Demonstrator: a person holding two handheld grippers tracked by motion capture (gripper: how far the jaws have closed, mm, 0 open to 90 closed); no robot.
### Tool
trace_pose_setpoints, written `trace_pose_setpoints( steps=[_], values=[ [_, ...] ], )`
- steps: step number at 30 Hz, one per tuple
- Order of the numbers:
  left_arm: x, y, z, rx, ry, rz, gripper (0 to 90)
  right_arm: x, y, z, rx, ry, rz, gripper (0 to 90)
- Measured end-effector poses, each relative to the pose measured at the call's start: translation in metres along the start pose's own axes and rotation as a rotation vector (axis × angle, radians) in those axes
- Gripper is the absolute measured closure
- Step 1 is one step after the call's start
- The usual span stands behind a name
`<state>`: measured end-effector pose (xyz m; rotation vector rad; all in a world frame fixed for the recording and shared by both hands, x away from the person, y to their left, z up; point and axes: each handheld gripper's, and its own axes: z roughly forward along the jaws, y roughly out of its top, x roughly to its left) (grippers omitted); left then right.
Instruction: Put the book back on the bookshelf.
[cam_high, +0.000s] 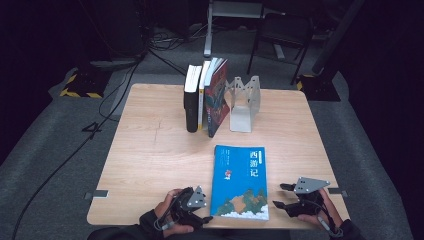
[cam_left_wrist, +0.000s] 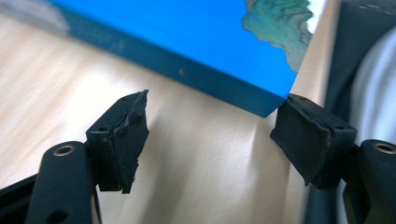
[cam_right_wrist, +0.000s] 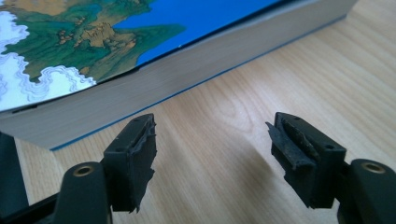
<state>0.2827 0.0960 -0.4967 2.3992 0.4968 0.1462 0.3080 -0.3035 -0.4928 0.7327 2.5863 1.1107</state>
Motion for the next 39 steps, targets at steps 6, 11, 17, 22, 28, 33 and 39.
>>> trace_pose_setpoints(
  steps=[6,11,17,22,28,33,39],
  values=[
    [0.008,0.0,0.0,0.015,-0.001,0.007,20.1,0.003,0.006,-0.003,-0.021,0.005,0.016,31.7],
    [0.015,-0.001,-0.002,0.022,0.004,0.011,18.5,0.012,0.012,0.003,0.024,0.009,-0.037,33.2],
    [0.027,-0.003,-0.006,0.033,0.045,-0.025,17.1,0.012,0.021,-0.002,-0.041,0.023,0.023,34.6],
    [0.038,-0.006,-0.009,0.035,0.079,-0.064,17.1,0.021,0.025,0.002,-0.011,-0.035,-0.051,34.3],
    [0.051,-0.008,-0.01,0.035,0.098,-0.092,16.3,0.021,0.026,0.014,0.003,0.01,0.02,34.1],
    [0.067,-0.011,-0.013,0.031,0.118,-0.137,16.0,0.028,0.034,0.029,0.03,-0.02,0.02,32.0],
    [0.076,-0.02,-0.024,-0.016,0.181,-0.197,24.5,0.038,0.037,0.042,0.069,-0.06,0.013,26.4]
  ],
)
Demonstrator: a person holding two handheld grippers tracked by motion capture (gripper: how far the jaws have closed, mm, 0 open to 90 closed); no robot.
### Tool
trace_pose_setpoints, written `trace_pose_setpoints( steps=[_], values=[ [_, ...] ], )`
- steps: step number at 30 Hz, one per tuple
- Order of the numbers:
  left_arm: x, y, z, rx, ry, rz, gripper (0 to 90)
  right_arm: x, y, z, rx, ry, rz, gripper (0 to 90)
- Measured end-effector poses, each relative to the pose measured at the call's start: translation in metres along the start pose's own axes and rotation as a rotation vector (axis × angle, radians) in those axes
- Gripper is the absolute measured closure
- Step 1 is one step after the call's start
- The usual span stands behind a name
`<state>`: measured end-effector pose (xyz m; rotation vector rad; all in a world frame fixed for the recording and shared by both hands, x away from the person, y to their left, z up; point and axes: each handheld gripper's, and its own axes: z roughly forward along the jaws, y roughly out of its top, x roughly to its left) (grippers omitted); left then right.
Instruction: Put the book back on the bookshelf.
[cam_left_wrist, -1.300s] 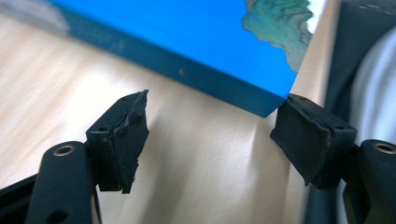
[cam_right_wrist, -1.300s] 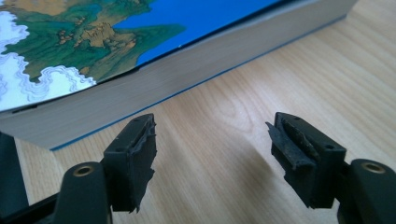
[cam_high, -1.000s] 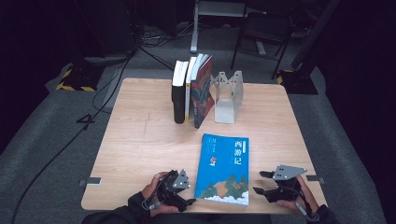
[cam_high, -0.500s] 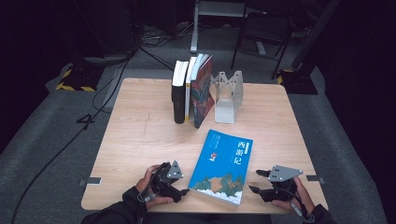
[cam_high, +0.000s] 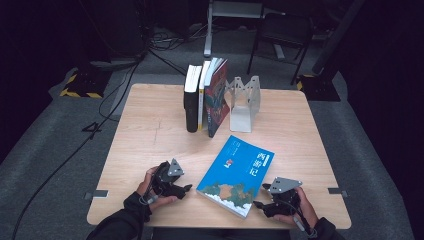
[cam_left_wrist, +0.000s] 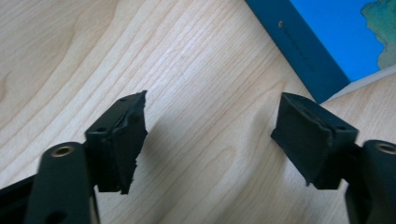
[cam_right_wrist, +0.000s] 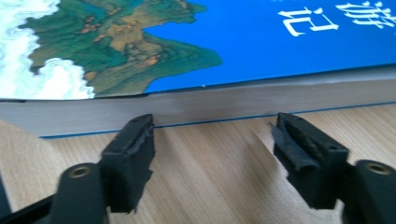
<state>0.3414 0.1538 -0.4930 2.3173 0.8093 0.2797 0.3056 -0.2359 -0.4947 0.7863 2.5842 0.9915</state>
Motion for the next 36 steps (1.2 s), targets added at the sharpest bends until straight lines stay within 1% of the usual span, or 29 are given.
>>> trace_pose_setpoints(
  steps=[1,3,4,5,6,7,9,10,14,16,17,18,19,20,22,23,24,25,27,29,31,32,35,36],
  values=[
    [-0.001,0.001,-0.002,-0.014,-0.01,0.005,23.4,0.0,0.0,0.0,0.001,-0.001,0.014,26.4],
    [-0.006,0.003,-0.005,-0.034,-0.016,0.033,22.7,0.0,0.0,-0.001,-0.004,-0.004,0.006,27.0],
    [-0.01,0.005,-0.006,-0.044,-0.024,0.06,22.2,0.001,0.0,-0.001,-0.004,-0.006,0.004,27.0],
    [-0.012,0.005,-0.007,-0.045,-0.022,0.074,20.4,0.001,0.0,-0.002,-0.007,-0.009,0.002,27.2],
    [-0.012,0.005,-0.007,-0.045,-0.022,0.074,20.0,0.001,0.0,-0.002,-0.007,-0.009,0.002,27.2],
    [-0.016,0.005,-0.006,-0.042,-0.026,0.091,19.7,0.001,0.0,-0.002,-0.009,-0.006,0.012,27.3],
    [-0.018,0.006,-0.006,-0.039,-0.025,0.094,18.7,0.001,0.001,-0.004,-0.014,-0.009,0.015,27.2],
    [-0.018,0.006,-0.007,-0.046,-0.032,0.091,18.7,0.001,0.001,-0.004,-0.016,-0.009,0.014,27.2],
    [-0.026,0.009,-0.011,-0.075,-0.049,0.105,18.6,0.001,0.002,-0.004,-0.013,-0.01,0.013,27.0],
    [-0.028,0.01,-0.011,-0.078,-0.051,0.112,18.7,0.001,0.002,-0.004,-0.012,-0.011,0.015,27.0],
    [-0.035,0.013,-0.012,-0.091,-0.067,0.125,18.8,0.001,0.003,-0.005,-0.014,-0.013,0.01,26.8],
    [-0.035,0.013,-0.012,-0.091,-0.067,0.125,18.9,0.001,0.003,-0.005,-0.014,-0.013,0.01,26.8],
    [-0.042,0.016,-0.011,-0.088,-0.081,0.148,19.3,0.001,0.004,-0.006,-0.018,-0.015,0.009,26.4],
    [-0.042,0.016,-0.011,-0.088,-0.081,0.148,20.0,0.001,0.004,-0.006,-0.018,-0.015,0.009,26.4],
    [-0.051,0.019,-0.01,-0.089,-0.1,0.173,20.6,0.001,0.006,-0.008,-0.027,-0.017,0.015,26.2],
    [-0.058,0.022,-0.009,-0.087,-0.113,0.199,20.6,0.001,0.007,-0.009,-0.032,-0.018,0.014,26.2],
    [-0.058,0.022,-0.009,-0.087,-0.113,0.199,20.6,0.001,0.007,-0.009,-0.032,-0.018,0.014,26.2],
    [-0.065,0.024,-0.008,-0.09,-0.127,0.218,20.6,0.0,0.009,-0.011,-0.046,-0.021,0.018,26.2],
    [-0.07,0.026,-0.005,-0.078,-0.137,0.229,21.1,0.001,0.011,-0.011,-0.057,-0.025,0.025,26.2],
    [-0.075,0.028,-0.003,-0.072,-0.142,0.24,21.3,0.002,0.014,-0.011,-0.062,-0.033,0.019,26.3],
    [-0.081,0.03,-0.002,-0.077,-0.158,0.254,21.3,0.002,0.016,-0.012,-0.074,-0.036,0.019,26.6],
    [-0.081,0.03,-0.002,-0.077,-0.158,0.254,21.3,0.002,0.016,-0.012,-0.074,-0.036,0.019,26.6],
    [-0.089,0.034,0.002,-0.083,-0.172,0.257,21.3,0.003,0.022,-0.016,-0.104,-0.045,0.03,26.7],
    [-0.092,0.036,0.004,-0.08,-0.165,0.262,21.3,0.003,0.023,-0.017,-0.112,-0.046,0.034,26.6]
  ],
)
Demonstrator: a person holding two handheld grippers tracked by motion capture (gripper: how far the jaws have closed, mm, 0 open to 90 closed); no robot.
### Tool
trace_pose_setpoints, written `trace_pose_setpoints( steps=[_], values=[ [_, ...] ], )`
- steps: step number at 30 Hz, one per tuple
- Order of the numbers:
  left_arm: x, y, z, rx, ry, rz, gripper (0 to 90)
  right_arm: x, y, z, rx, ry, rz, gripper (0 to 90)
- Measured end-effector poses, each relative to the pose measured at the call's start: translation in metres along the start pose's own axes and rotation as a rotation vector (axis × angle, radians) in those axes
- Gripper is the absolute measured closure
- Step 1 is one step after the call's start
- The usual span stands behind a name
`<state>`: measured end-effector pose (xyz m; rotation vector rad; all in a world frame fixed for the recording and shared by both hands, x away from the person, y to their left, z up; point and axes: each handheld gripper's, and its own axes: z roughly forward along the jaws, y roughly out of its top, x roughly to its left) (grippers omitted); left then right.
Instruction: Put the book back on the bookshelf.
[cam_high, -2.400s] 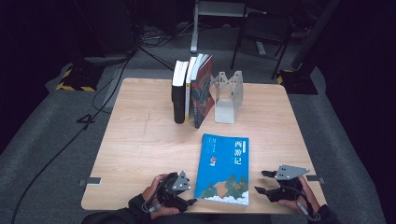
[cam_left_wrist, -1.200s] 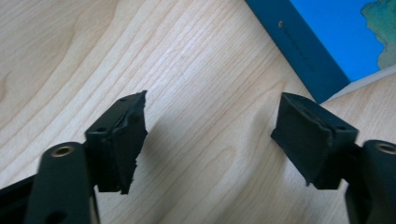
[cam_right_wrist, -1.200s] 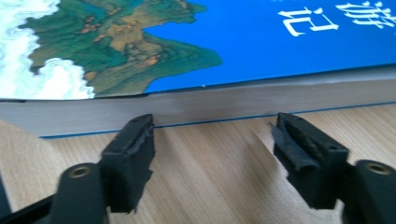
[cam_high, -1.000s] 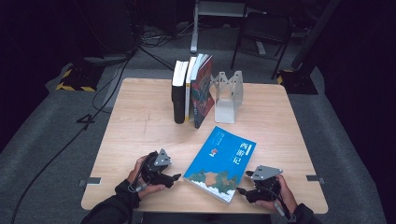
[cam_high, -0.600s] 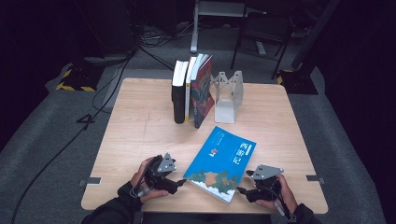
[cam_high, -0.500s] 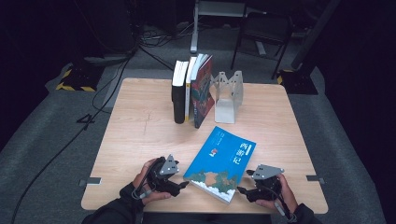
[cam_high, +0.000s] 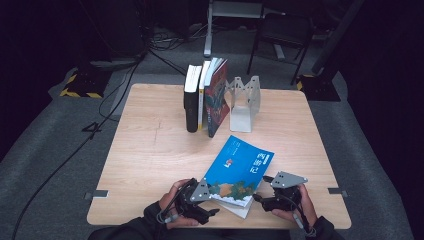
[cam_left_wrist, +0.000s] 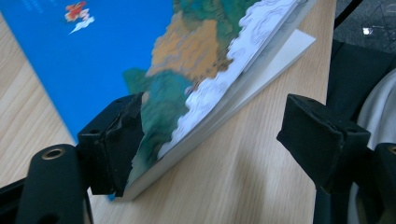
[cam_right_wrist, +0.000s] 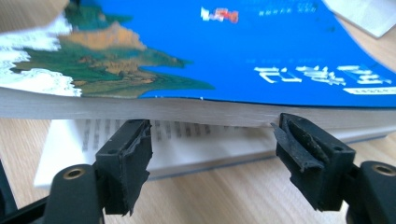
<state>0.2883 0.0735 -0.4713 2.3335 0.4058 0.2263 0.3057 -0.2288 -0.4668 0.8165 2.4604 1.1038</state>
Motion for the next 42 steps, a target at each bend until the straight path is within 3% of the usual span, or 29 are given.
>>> trace_pose_setpoints(
  steps=[7,12,17,22,23,24,26,30,33,38,41,42],
  values=[
    [-0.013,0.018,0.017,-0.005,-0.009,0.031,20.9,0.001,0.014,-0.002,-0.05,-0.028,0.012,26.5],
    [-0.018,0.028,0.025,0.013,0.051,0.02,23.9,0.002,0.021,-0.001,-0.065,-0.038,0.007,26.4],
    [-0.018,0.034,0.031,0.0,0.071,0.003,25.8,0.001,0.025,0.0,-0.073,-0.042,-0.005,26.3],
    [-0.017,0.038,0.034,-0.001,0.121,-0.016,36.1,0.001,0.028,0.001,-0.078,-0.043,-0.014,26.2],
    [-0.016,0.04,0.035,0.012,0.166,-0.033,42.6,0.001,0.028,0.001,-0.076,-0.042,-0.017,26.2],
    [-0.014,0.041,0.035,0.011,0.169,-0.038,48.2,0.001,0.027,0.001,-0.072,-0.041,-0.021,26.1],
    [-0.013,0.04,0.034,0.005,0.16,-0.038,50.5,0.001,0.027,0.001,-0.07,-0.04,-0.021,26.2],
    [-0.013,0.04,0.029,-0.014,0.171,0.039,64.0,-0.002,0.024,0.0,-0.081,-0.02,-0.003,27.7],
    [-0.009,0.04,0.025,-0.019,0.167,0.045,70.8,-0.005,0.02,-0.003,-0.087,0.0,-0.022,29.5],
    [0.001,0.034,0.016,-0.027,0.139,0.065,72.7,-0.006,0.02,-0.008,-0.109,0.005,-0.045,30.6],
    [0.006,0.031,0.012,-0.039,0.115,0.047,72.5,-0.006,0.022,-0.011,-0.131,0.019,-0.06,30.4],
    [0.008,0.029,0.01,-0.035,0.108,0.052,72.5,-0.004,0.023,-0.013,-0.145,0.027,-0.102,30.2]
  ],
)
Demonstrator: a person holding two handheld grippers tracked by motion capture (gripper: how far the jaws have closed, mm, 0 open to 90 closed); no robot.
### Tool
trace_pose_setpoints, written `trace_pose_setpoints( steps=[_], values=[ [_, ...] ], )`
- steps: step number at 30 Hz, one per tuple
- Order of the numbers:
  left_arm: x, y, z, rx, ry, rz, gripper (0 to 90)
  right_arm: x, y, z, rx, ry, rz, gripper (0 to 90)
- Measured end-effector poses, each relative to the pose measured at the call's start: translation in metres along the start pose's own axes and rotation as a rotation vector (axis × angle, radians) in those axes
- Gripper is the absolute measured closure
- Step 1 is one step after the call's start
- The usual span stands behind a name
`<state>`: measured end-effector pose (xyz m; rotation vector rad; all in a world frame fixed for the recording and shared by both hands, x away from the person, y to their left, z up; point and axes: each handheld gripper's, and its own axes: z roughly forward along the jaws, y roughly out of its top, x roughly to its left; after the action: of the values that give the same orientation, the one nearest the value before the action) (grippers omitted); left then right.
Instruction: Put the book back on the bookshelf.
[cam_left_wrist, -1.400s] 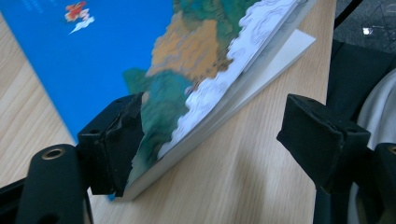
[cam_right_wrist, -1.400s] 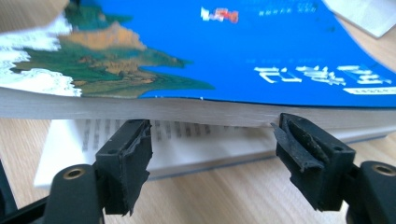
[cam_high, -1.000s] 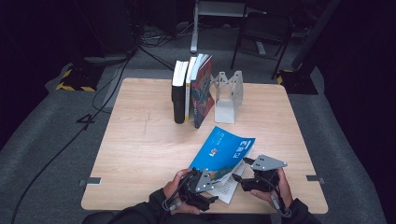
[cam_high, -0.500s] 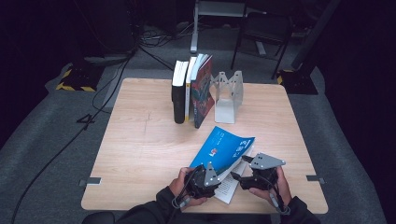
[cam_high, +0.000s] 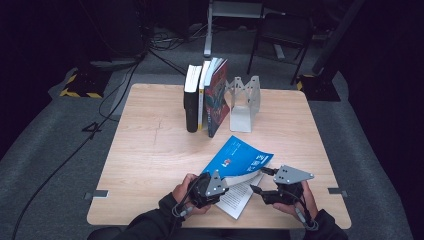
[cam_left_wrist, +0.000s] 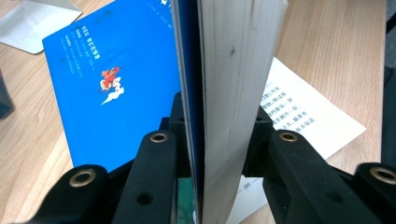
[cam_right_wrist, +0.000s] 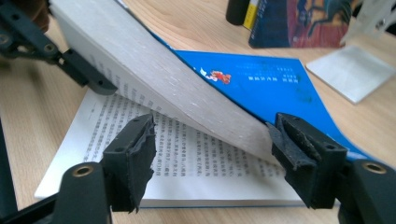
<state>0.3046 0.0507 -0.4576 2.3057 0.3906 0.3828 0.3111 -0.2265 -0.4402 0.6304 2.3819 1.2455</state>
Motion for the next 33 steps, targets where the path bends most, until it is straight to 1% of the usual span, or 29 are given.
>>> trace_pose_setpoints(
  steps=[3,7,8,10,12,14,15,16,17,18,20,22,24,25,26,27,28,29,30,31,33],
  values=[
    [0.003,-0.003,-0.004,0.006,-0.01,0.006,72.6,-0.001,0.003,0.0,-0.027,0.018,-0.026,30.1],
    [0.01,-0.012,-0.011,-0.001,-0.036,0.008,72.1,-0.006,0.005,0.004,-0.048,0.019,-0.04,30.1],
    [0.01,-0.012,-0.011,-0.001,-0.036,0.008,72.0,-0.007,0.006,0.006,-0.042,0.018,-0.043,29.7],
    [0.014,-0.016,-0.016,0.005,-0.042,0.012,71.8,-0.01,0.006,0.012,-0.031,0.012,-0.051,29.5],
    [0.017,-0.019,-0.019,0.002,-0.051,0.0,71.4,-0.013,0.005,0.017,-0.022,0.025,-0.045,28.9],
    [0.02,-0.021,-0.022,-0.001,-0.059,-0.013,71.0,-0.014,0.003,0.024,0.008,0.032,-0.065,27.9],
    [0.02,-0.021,-0.022,-0.001,-0.059,-0.013,70.7,-0.014,0.003,0.024,0.008,0.032,-0.065,27.9],
    [0.024,-0.024,-0.024,-0.003,-0.064,-0.027,70.7,-0.015,0.001,0.027,0.018,0.043,-0.069,27.7],
    [0.026,-0.025,-0.026,-0.004,-0.072,-0.04,70.1,-0.017,-0.001,0.03,0.034,0.062,-0.06,27.2],
    [0.028,-0.027,-0.027,-0.005,-0.076,-0.048,69.7,-0.018,-0.003,0.033,0.055,0.057,-0.058,27.2],
    [0.032,-0.031,-0.03,-0.001,-0.075,-0.053,69.1,-0.02,-0.008,0.039,0.085,0.041,-0.074,28.1],
    [0.035,-0.035,-0.035,0.0,-0.076,-0.057,68.5,-0.024,-0.01,0.043,0.096,0.038,-0.062,27.5],
    [0.037,-0.036,-0.037,0.003,-0.073,-0.051,68.2,-0.027,-0.011,0.046,0.112,0.017,-0.085,28.5],
    [0.04,-0.038,-0.04,0.003,-0.071,-0.052,68.2,-0.028,-0.012,0.047,0.11,0.015,-0.089,29.2],
    [0.043,-0.041,-0.042,0.004,-0.069,-0.053,68.0,-0.029,-0.012,0.048,0.106,0.021,-0.081,31.5],
    [0.045,-0.042,-0.044,0.007,-0.068,-0.058,67.7,-0.03,-0.013,0.048,0.099,0.023,-0.083,35.4],
    [0.045,-0.042,-0.044,0.007,-0.068,-0.058,67.5,-0.03,-0.013,0.048,0.099,0.023,-0.083,35.4],
    [0.048,-0.044,-0.045,0.004,-0.067,-0.063,67.1,-0.03,-0.013,0.046,0.081,0.024,-0.109,44.2],
    [0.052,-0.046,-0.047,0.002,-0.062,-0.066,66.5,-0.029,-0.011,0.045,0.074,0.034,-0.13,48.9],
    [0.055,-0.048,-0.049,0.0,-0.059,-0.071,66.5,-0.029,-0.011,0.045,0.074,0.034,-0.13,48.9],
    [0.062,-0.051,-0.051,0.008,-0.037,-0.084,64.1,-0.022,-0.006,0.046,0.082,0.044,-0.19,56.9]
  ],
)
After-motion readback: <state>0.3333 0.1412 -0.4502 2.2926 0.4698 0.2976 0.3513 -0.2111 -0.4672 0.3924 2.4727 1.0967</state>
